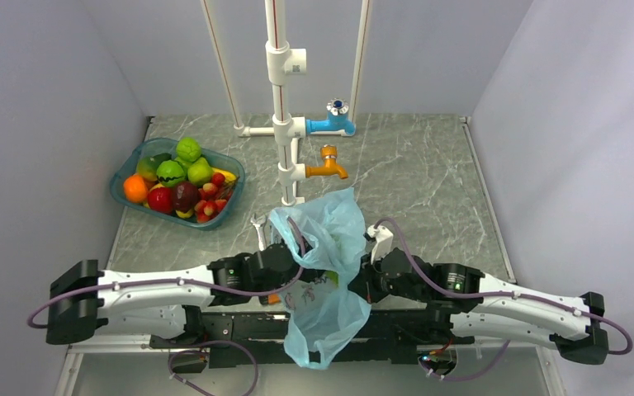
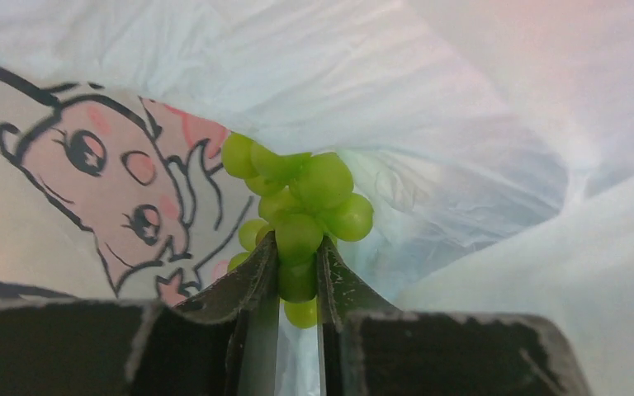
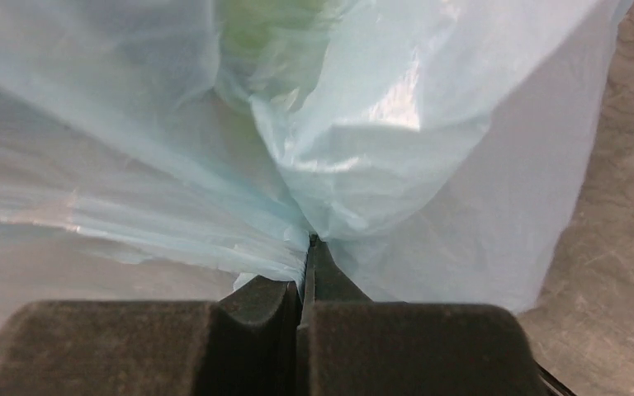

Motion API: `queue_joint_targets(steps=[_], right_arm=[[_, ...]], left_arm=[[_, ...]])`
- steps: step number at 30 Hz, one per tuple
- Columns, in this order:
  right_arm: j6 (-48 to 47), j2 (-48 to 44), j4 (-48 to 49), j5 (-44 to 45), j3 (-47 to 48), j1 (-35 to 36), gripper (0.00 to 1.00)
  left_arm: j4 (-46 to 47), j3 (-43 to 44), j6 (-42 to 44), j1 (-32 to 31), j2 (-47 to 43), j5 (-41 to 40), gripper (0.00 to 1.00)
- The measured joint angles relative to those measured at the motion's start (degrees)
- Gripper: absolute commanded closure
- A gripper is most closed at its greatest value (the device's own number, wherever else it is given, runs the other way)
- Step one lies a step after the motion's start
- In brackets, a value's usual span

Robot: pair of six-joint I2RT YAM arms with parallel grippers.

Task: Take the fake fruits out of the plastic bag
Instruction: Take out the fake fruit from the plastic bag.

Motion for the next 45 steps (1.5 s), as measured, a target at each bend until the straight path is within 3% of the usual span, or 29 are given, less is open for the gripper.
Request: queue_joint_targets(steps=[5,12,23,29,38,45], right_arm=[[0.6,1.4,2.1,2.7,-0.1,0.1,1.0],[0.7,-0.3,-1.0,11.2,1.9,0.1,1.0],[-1.1,1.6,-1.7,14.9,2.8,0.1,1.0],[-0.9,6.7,-2.0,16.7,2.8,0.1,1.0],[2.3,5.9,-3.3,20.1,2.8,0.1,1.0],[6.7,2.0,-5.4,23.7,2.8,0.1,1.0]], left_arm=[[-0.3,-2.8,1.5,0.0,-6.4,1.7,0.98],[1.7,-10.0,0.2,0.0,-10.4,2.0,0.98],[19.5,-18.9,1.7,-1.5,1.5,9.0,1.0],[27.1,-19.6,8.9,-5.5,0.5,11.6,1.0],[21.4,-13.3,19.3,-8.1,-9.2,13.2,1.0],[14.3,-13.2,20.4,-8.7,-18.3,13.4,1.0]])
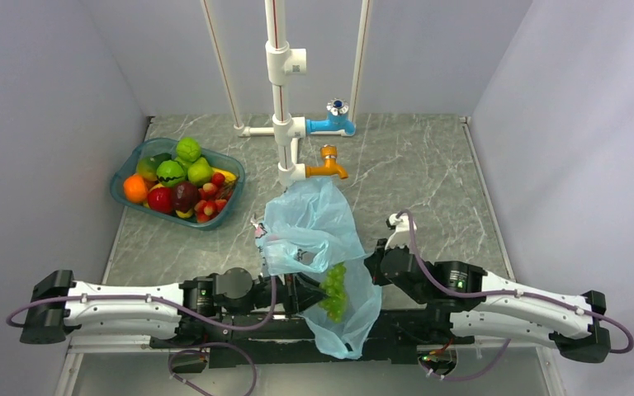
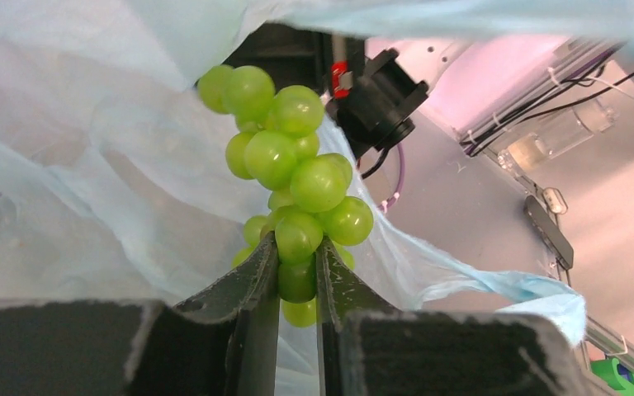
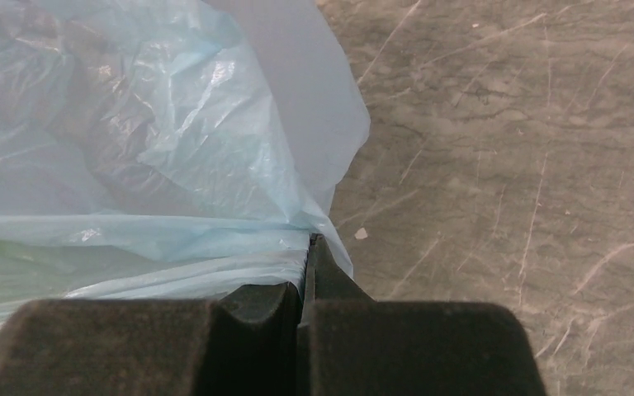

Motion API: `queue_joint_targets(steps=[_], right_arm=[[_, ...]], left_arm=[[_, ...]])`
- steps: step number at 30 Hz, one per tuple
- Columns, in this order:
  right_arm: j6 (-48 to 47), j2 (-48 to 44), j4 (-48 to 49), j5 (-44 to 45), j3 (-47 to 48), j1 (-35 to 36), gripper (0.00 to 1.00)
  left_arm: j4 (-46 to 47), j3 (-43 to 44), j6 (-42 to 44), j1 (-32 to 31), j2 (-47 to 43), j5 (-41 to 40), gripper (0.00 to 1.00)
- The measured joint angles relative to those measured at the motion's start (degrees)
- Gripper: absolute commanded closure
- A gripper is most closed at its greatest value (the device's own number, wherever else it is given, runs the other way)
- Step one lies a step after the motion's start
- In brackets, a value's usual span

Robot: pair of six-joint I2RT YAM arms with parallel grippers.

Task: Take the fake fruits out of the plastic bag
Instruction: Take out the fake fruit from the plastic bag.

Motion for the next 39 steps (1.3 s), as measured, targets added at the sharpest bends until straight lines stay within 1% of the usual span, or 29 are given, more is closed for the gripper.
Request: queue_joint_targets(steps=[3,6,9,13,16,20,23,25,28,32,35,39], right_arm=[[-1.1,-2.0,0.2,-0.6,0.0,0.0,1.0],[-5.7,-4.9,3.3,-4.7,-0.2,0.0,1.0],[-8.6,-7.4,6.5,-7.4,-0.2,0.0,1.0],[-10.1,-8.4,7.4,-7.2,0.9,0.0,1.0],[-9.6,-5.4,5.1,-4.2,4.6,0.0,1.0],[-9.0,1.8,2.6,-1.6,10.8,0.0,1.0],[-9.0,6.1,0.8,-0.4,13.9,0.0,1.0],[-8.6,8.7,-0.6,0.5,15.3,0.0,1.0],[-8.0,10.4,-2.6,1.6,15.8,0.0,1.0],[-6.4,9.7,-4.4,2.6,14.8,0.0,1.0],[-4.5,8.2,-5.8,3.3,12.4,0.0,1.0],[-1.2,7.7,-9.1,4.3,10.2,0.0,1.0]], left_arm=[[-3.4,0.0,-1.5,0.0,-0.6,-0.8,1.0],[-6.2,0.1,-3.5,0.0,0.6,-1.9,1.0],[-8.1,0.1,-5.9,-0.1,3.5,-2.6,1.0],[-10.1,0.9,-7.2,-0.2,7.7,-2.9,1.0],[-12.4,3.9,-6.8,-1.6,11.4,-3.2,1.0],[-17.1,12.0,-3.9,-5.1,15.9,-3.5,1.0],[-20.0,18.5,-1.4,-7.7,18.5,-4.2,1.0],[-21.2,21.0,-0.2,-9.1,19.2,-4.9,1.0],[-22.8,22.2,1.0,-10.5,19.2,-6.1,1.0],[-24.6,22.2,2.4,-11.8,18.0,-8.0,1.0],[-26.0,22.2,3.4,-12.2,14.6,-9.6,1.0],[-25.6,22.2,5.3,-12.2,8.2,-10.8,1.0]])
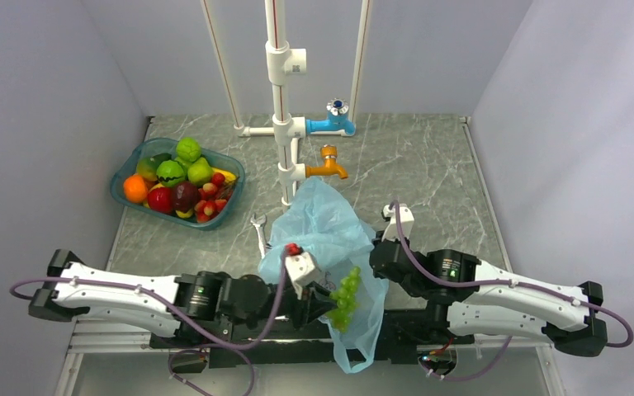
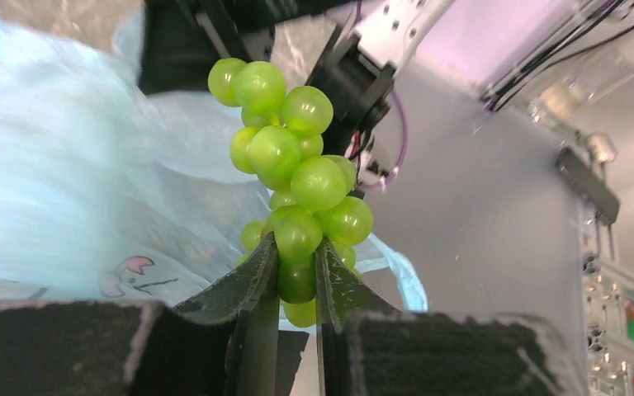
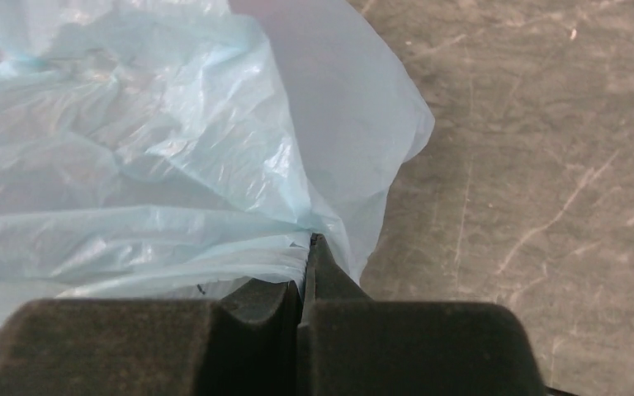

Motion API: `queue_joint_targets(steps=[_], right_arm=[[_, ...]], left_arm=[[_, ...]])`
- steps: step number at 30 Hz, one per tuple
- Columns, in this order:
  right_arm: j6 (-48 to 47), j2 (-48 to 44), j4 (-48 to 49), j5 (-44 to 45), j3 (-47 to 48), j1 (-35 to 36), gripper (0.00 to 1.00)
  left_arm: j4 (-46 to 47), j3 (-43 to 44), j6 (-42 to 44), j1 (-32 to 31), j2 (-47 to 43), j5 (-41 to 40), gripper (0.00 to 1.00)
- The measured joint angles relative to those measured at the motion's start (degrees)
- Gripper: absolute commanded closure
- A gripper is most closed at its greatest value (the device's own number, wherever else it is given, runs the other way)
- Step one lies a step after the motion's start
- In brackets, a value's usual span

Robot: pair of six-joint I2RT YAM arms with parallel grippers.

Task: Take the fake fruits out of the plastic bag
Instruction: Take out the fake fruit from the plastic bag.

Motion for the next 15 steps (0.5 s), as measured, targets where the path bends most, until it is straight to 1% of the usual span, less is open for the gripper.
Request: queue_joint_targets(steps=[3,6,9,15], right_arm=[[2.1,0.0,-1.8,0.6,-0.8,0.0,1.0],[3.7,-0.7,-3.2,1.2,-1.1,0.0,1.0],[5.2,-2.2,-3.8,2.4,-1.2,0.0,1.0],[7.8,-2.7,-5.9,5.2,-1.2,0.0,1.0]], left_arm=[[0.3,0.0,1.3,-0.1,-4.9,-2.2,1.0],[-1.3,0.3,1.6,0.0,-9.1,-7.2,1.0],[-4.9,1.4,1.0,0.0,-13.1,-13.0,1.0],[-13.6,4.9,-0.8,1.2,-18.6,-19.2,1.0]])
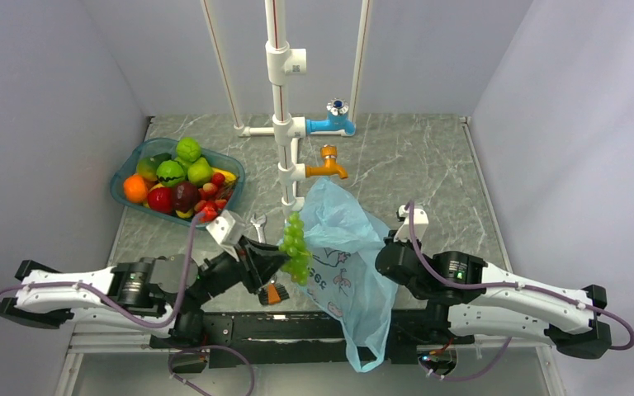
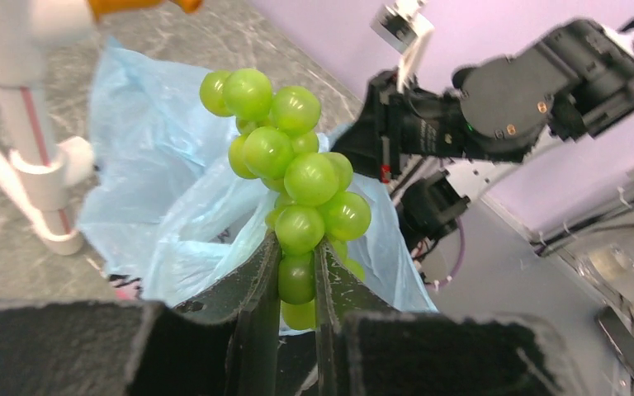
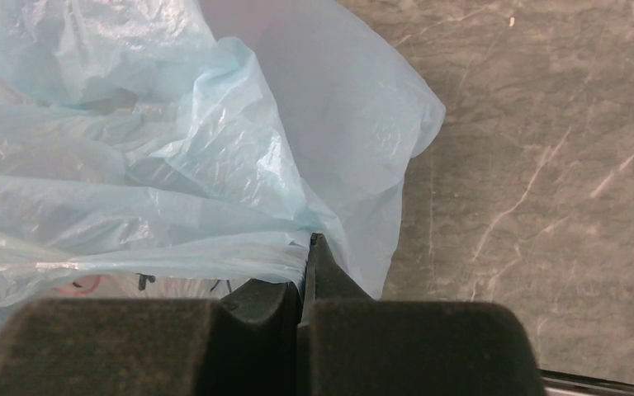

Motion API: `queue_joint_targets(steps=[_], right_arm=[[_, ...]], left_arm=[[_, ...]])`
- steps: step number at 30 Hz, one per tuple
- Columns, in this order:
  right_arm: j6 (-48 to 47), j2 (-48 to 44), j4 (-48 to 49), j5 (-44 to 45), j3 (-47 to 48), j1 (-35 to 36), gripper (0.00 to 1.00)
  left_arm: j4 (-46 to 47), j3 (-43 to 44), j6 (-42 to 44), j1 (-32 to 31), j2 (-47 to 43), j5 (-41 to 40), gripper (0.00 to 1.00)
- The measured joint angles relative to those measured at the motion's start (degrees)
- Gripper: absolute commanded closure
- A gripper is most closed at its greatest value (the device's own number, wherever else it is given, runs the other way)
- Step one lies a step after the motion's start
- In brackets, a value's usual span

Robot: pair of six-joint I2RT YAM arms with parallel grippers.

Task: Take the fake fruits out of the plastic bag
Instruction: Take out the fake fruit from the plastic bag, then place the fake fruit in the bin.

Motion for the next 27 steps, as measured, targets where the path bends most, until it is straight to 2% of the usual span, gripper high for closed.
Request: queue_joint_targets(steps=[4,7,13,17,22,27], right_arm=[[0.7,0.6,-0.5,1.0,0.0,0.0,1.0],[0.9,0.8,-0.7,1.0,0.0,0.0,1.0],[0.8,0.8,-0.6,1.0,-0.2,0.0,1.0],[0.8,0.7,-0.6,1.0,-0.3,0.0,1.0],[0.8,0.9,-0.5,1.0,-0.4,0.0,1.0],[0.9,1.2,-0.4,1.0,-0.4,0.0,1.0]], left_arm=[[-6.2,5.5,-0.6,3.9,0.9,-0.7,1.0],[-9.6,9.2,-0.5,9.4,2.6,0.2,1.0],[-13.5,12.3,2.2,27.0,5.5,8.4,1.0],[-16.2,18.1,5.0,37.4,8.8,16.0,1.0],[-16.5,25.5,8.2,43.8,11.4,24.2,1.0],[-17.6,30.8,9.9,48.9,13.6,28.2,1.0]])
